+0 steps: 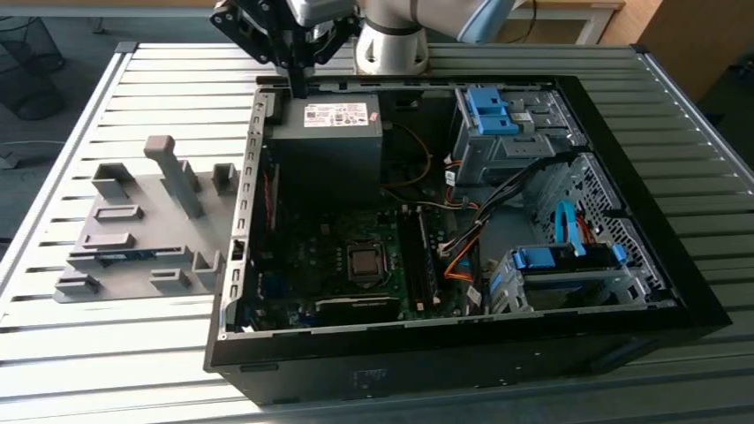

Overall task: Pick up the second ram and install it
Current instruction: 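Reach for the second ram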

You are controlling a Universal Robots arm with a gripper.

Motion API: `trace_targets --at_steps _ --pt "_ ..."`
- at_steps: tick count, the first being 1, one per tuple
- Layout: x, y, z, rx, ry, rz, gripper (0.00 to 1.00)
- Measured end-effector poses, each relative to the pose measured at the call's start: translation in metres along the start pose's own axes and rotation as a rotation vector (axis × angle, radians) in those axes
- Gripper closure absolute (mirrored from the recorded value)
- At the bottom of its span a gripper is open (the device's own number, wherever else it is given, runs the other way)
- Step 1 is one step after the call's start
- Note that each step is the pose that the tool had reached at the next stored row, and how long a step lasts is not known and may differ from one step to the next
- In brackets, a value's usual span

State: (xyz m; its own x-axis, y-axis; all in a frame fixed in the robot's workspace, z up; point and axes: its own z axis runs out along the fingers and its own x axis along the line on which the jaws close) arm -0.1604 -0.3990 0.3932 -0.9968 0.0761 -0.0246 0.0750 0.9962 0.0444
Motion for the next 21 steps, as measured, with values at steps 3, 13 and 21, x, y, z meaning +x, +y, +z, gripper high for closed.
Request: trace_targets --at_steps 3,13,21 --pt "0.0073 -0.0005 -0.0002 0.0000 0.0001 0.000 0.89" --pt "0.0319 -0.0024 -0.0008 0.0000 0.0000 0.000 0.89" --pt "0.0504 -0.0038 -0.0013 0.0001 0.0001 0.000 0.89"
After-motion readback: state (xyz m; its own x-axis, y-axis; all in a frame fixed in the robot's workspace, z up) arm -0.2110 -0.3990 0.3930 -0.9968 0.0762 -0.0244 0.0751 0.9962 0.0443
